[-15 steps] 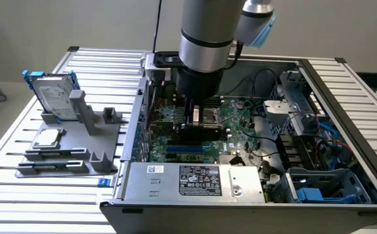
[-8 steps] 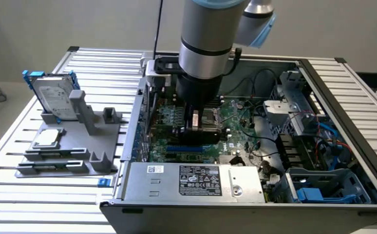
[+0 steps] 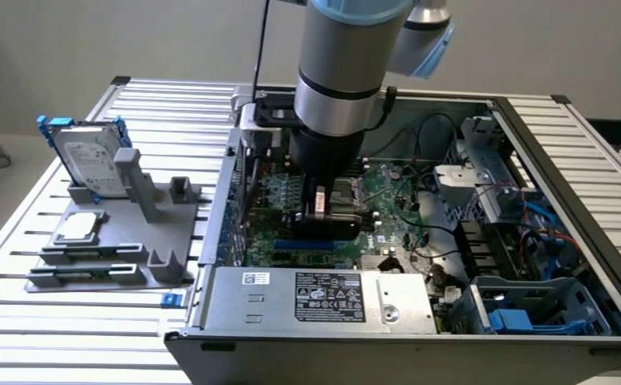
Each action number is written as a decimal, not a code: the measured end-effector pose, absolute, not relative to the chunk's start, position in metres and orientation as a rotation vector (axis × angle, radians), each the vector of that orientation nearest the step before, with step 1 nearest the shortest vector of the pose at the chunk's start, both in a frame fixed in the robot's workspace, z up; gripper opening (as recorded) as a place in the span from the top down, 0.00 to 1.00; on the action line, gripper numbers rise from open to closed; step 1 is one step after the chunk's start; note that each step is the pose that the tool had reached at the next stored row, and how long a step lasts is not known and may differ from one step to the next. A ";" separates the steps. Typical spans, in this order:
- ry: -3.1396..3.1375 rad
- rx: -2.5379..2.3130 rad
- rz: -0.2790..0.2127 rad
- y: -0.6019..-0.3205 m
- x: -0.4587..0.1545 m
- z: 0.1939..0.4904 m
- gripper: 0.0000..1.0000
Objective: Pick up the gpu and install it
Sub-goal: 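Insert the gpu into the slot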
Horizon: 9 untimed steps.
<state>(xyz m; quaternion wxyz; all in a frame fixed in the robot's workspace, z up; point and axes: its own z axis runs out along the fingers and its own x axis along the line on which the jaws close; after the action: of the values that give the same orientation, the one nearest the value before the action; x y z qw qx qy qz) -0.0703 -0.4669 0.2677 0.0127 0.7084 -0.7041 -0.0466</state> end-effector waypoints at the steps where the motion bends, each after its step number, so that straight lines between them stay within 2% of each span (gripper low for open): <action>1: -2.194 2.208 -0.145 -0.467 -0.070 0.266 0.73; 9: -2.186 2.198 -0.163 -0.468 -0.070 0.263 0.73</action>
<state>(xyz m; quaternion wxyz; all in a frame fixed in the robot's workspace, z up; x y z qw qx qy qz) -0.0703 -0.4680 0.2626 0.0186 0.7080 -0.7040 -0.0525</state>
